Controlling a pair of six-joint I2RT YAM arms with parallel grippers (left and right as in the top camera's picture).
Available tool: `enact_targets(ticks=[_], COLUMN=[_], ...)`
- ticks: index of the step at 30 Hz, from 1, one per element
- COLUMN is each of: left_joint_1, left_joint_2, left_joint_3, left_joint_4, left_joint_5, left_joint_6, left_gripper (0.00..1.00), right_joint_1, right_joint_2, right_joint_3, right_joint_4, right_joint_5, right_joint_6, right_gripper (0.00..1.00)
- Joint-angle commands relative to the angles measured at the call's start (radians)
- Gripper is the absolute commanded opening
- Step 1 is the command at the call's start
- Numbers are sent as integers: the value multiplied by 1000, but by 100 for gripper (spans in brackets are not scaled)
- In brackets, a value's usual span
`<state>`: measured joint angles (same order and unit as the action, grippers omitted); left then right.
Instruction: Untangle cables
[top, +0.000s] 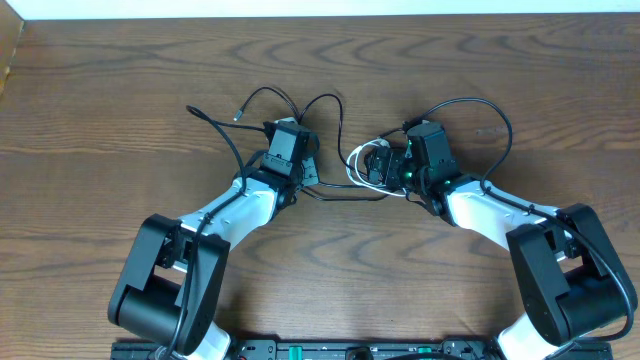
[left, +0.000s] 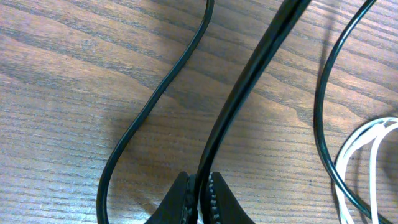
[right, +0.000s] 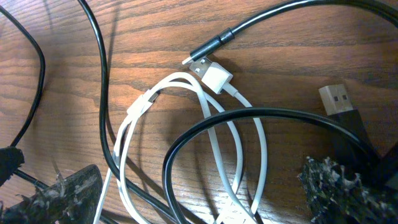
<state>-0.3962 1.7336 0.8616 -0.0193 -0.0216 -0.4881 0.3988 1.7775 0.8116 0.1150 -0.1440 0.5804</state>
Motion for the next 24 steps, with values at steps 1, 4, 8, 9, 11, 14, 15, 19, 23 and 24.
enact_targets(ticks=[1, 4, 8, 9, 11, 14, 15, 19, 23, 24], left_joint_1=[7, 7, 7, 7, 7, 7, 7, 7, 7, 7], left_joint_2=[-5, -5, -5, -5, -5, -5, -5, -5, -5, -5], left_joint_3=[6, 6, 6, 6, 6, 6, 6, 6, 6, 6], left_joint_4=[-3, -3, -2, -2, -2, -2, -2, -3, -18, -25], left_joint_5=[-5, -5, -6, -5, -6, -6, -6, -5, -5, -5], left_joint_6=[24, 24, 24, 24, 24, 41, 58, 105, 111, 111], left_gripper=[8, 8, 8, 8, 8, 8, 8, 8, 7, 8], right_joint_1=[2, 2, 3, 3, 5, 7, 8, 9, 18, 21], right_joint_2=[14, 14, 14, 14, 14, 14, 14, 14, 14, 14], right_joint_3=[-6, -6, -6, -6, -6, -6, -6, -6, -6, -6], right_joint_4=[-18, 27, 60, 60, 60, 64, 69, 68, 65, 58], right_joint_5=[19, 18, -37, -64, -135, -232, -232, -233, -198, -173], right_joint_6=[10, 10, 10, 10, 10, 14, 36, 153, 110, 106], right_gripper=[99, 99, 99, 99, 99, 99, 99, 99, 65, 59])
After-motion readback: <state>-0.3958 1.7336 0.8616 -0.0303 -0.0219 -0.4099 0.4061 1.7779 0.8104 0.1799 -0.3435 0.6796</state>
